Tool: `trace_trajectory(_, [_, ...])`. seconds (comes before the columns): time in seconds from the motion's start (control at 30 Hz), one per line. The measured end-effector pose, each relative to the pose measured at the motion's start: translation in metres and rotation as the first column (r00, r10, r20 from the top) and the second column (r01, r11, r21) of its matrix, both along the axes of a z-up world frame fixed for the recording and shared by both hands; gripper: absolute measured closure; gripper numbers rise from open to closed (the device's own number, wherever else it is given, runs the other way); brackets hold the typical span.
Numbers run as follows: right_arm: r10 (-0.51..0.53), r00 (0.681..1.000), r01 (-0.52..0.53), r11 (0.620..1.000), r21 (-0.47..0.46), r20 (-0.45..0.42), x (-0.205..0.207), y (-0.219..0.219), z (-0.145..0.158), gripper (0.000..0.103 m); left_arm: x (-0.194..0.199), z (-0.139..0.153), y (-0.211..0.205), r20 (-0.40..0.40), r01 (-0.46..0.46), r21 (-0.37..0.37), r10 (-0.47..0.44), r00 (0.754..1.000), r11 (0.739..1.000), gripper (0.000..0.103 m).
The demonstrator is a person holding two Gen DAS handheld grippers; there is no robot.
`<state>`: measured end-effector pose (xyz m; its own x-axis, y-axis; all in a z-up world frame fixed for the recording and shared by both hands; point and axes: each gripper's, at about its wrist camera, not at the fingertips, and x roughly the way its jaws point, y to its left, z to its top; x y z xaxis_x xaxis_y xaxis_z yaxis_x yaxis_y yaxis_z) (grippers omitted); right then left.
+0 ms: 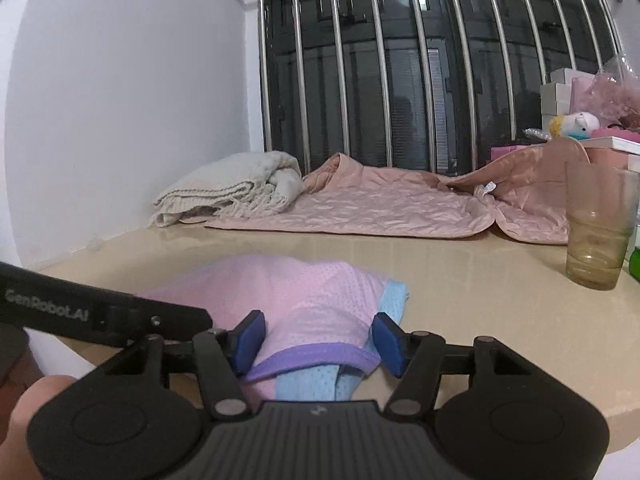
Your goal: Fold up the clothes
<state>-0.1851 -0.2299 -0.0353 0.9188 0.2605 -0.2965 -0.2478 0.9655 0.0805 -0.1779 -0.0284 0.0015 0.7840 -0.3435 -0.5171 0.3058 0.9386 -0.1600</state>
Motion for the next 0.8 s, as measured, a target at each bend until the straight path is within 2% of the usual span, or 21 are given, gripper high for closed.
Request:
trace_trajectory(0.07, [0.01, 1.0, -0.01, 1.0, 0.011, 0.018, -0.004, 0.0, -0.003, 0.056, -0.006, -0.002, -0.001, 0.015, 0.015, -0.007, -0.015, 1.0, 1.0, 0.054])
trace_trajectory(0.13, [0.018, 0.999, -0.018, 1.0, 0.019, 0.034, -0.007, 0.002, -0.005, 0.07, -0.01, -0.004, 0.0, 0.017, 0.037, -0.04, -0.036, 0.999, 0.999, 0.069])
trace_trajectory(0.17, [0.018, 0.999, -0.019, 1.0, 0.018, 0.044, -0.009, 0.004, -0.005, 0.072, -0.01, -0.004, 0.001, 0.008, 0.043, -0.062, -0.043, 0.999, 0.997, 0.076])
trace_trajectory(0.23, [0.016, 0.998, -0.017, 1.0, 0.018, 0.059, -0.013, 0.007, -0.005, 0.079, -0.008, -0.003, 0.002, -0.008, 0.037, -0.101, -0.037, 0.999, 0.994, 0.081])
trace_trajectory(0.33, [0.022, 0.996, -0.026, 0.999, 0.044, 0.085, -0.02, 0.009, 0.002, 0.083, -0.007, 0.005, 0.001, 0.018, 0.02, -0.114, -0.018, 1.0, 0.993, 0.084])
trace_trajectory(0.5, [0.035, 0.986, -0.044, 0.998, 0.048, 0.162, -0.02, 0.004, 0.032, 0.083, -0.002, 0.043, -0.005, 0.162, 0.059, -0.108, -0.041, 0.986, 0.992, 0.085])
trace_trajectory(0.67, [0.027, 0.967, -0.034, 0.999, 0.023, 0.255, 0.002, -0.012, 0.082, 0.083, 0.022, 0.092, -0.014, 0.287, 0.13, -0.095, -0.098, 0.953, 0.987, 0.084])
trace_trajectory(0.8, [0.032, 0.938, -0.006, 0.997, -0.077, 0.345, 0.034, -0.017, 0.129, 0.083, 0.061, 0.14, -0.029, 0.355, 0.172, -0.077, -0.134, 0.925, 0.982, 0.084])
